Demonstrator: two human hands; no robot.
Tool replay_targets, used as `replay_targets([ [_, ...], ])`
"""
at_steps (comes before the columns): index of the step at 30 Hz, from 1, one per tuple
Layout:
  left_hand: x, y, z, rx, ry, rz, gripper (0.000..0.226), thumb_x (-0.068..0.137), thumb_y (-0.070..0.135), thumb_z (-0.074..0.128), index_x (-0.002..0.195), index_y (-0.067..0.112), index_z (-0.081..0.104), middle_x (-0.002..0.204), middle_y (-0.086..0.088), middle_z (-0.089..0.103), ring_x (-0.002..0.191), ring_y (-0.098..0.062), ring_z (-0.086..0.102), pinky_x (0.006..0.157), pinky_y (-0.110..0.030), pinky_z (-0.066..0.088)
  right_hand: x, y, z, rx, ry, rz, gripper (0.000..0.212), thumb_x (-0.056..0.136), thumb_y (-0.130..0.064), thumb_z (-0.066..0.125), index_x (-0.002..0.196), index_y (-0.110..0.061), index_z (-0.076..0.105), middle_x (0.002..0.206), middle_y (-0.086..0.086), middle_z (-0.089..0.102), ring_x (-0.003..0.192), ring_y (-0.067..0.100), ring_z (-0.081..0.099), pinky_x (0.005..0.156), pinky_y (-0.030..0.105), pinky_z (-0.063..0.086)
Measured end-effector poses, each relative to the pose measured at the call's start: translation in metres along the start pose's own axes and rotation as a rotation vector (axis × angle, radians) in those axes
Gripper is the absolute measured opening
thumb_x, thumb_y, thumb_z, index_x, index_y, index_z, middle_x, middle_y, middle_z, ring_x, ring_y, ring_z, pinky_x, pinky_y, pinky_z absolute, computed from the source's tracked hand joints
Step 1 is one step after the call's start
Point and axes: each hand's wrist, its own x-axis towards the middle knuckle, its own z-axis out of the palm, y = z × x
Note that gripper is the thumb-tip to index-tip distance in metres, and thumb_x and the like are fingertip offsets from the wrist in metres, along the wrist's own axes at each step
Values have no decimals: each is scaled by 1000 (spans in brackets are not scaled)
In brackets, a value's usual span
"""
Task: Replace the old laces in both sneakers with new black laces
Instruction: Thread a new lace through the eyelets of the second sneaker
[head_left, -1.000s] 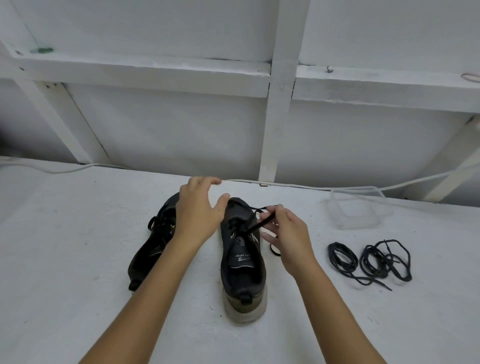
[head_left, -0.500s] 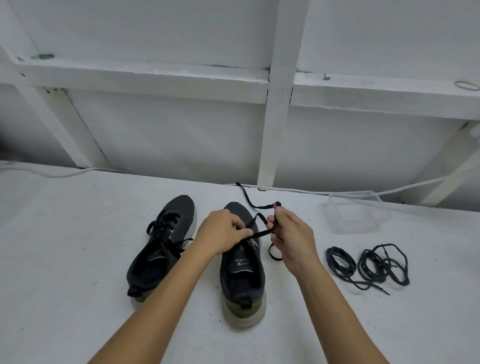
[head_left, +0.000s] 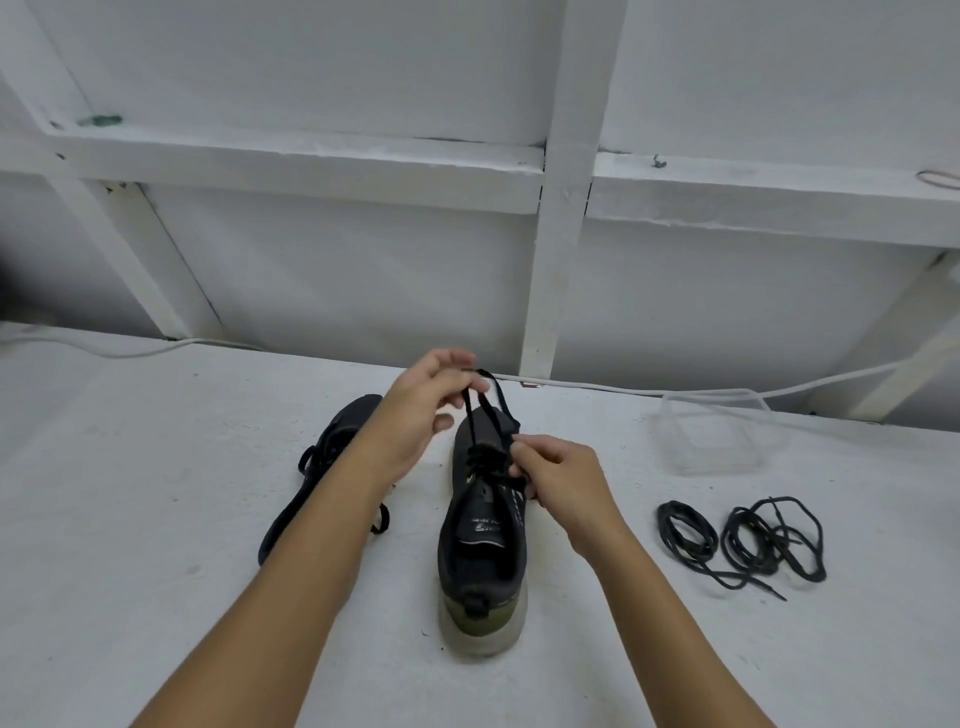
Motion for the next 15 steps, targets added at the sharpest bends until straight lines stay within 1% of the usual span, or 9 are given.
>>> replay_targets([
  [3, -4, 22, 6, 186, -100, 117, 20, 99, 6, 51, 104, 24, 59, 97, 9, 75, 79, -3, 54, 67, -24, 35, -2, -11, 8, -134, -112, -112, 17, 97, -24, 65, 108, -26, 77, 80, -10, 74, 67, -4, 65, 68, 15, 47],
  [5, -8, 29, 12, 248, -171, 177, 24, 100, 1, 48, 106, 21, 60, 101, 6, 75, 85, 6, 61, 68, -12, 40, -2, -20, 13, -188, -207, -176, 10, 95, -31, 67, 90, -29, 75, 75, -9, 67, 64, 2, 59, 66, 17, 45],
  [7, -9, 31, 15, 306, -225, 196, 27, 102, 1, 46, 117, 20, 59, 107, 5, 74, 93, 9, 62, 70, -4, 41, -1, -25, 14, -246, -250, -224, 22, 95, -37, 66, 77, -25, 72, 69, -4, 59, 60, 7, 52, 64, 23, 44],
  [8, -9, 29, 14, 360, -239, 191, 30, 104, 6, 45, 125, 23, 58, 109, 8, 74, 98, 10, 62, 72, -3, 41, 0, -27, 14, -268, -260, -234, 27, 96, -38, 65, 78, -19, 71, 68, -3, 59, 59, 8, 51, 64, 26, 45],
  [10, -6, 18, 7, 500, -228, 155, 33, 107, 22, 43, 136, 36, 52, 113, 18, 72, 109, 12, 58, 83, -7, 41, 1, -29, 10, -271, -272, -230, 26, 99, -37, 60, 91, -17, 74, 73, -5, 65, 62, 5, 56, 68, 26, 49],
  [12, -5, 3, -4, 665, -193, 99, 36, 106, 41, 40, 141, 45, 46, 121, 21, 68, 120, 7, 53, 103, -21, 40, 1, -27, 4, -214, -270, -203, 22, 103, -36, 56, 100, -25, 75, 79, -8, 70, 66, 1, 60, 67, 17, 49],
  [13, -7, -4, -9, 724, -201, 70, 40, 103, 50, 40, 142, 46, 46, 123, 20, 67, 122, 3, 53, 109, -28, 39, -1, -28, 1, -186, -263, -193, 23, 104, -37, 54, 101, -27, 74, 80, -7, 72, 67, 1, 61, 66, 15, 47],
  [14, -11, -9, -12, 769, -222, 43, 43, 100, 55, 43, 141, 45, 48, 116, 18, 69, 117, 0, 57, 108, -32, 41, -1, -27, -3, -161, -252, -189, 24, 104, -36, 53, 100, -27, 74, 82, -6, 73, 68, 1, 62, 65, 14, 47],
  [15, -15, -14, -15, 803, -242, 36, 41, 98, 55, 48, 137, 42, 53, 102, 14, 72, 106, -4, 63, 101, -33, 47, -3, -26, -6, -125, -238, -183, 25, 105, -35, 53, 99, -26, 75, 83, -4, 74, 69, 2, 62, 63, 13, 46],
])
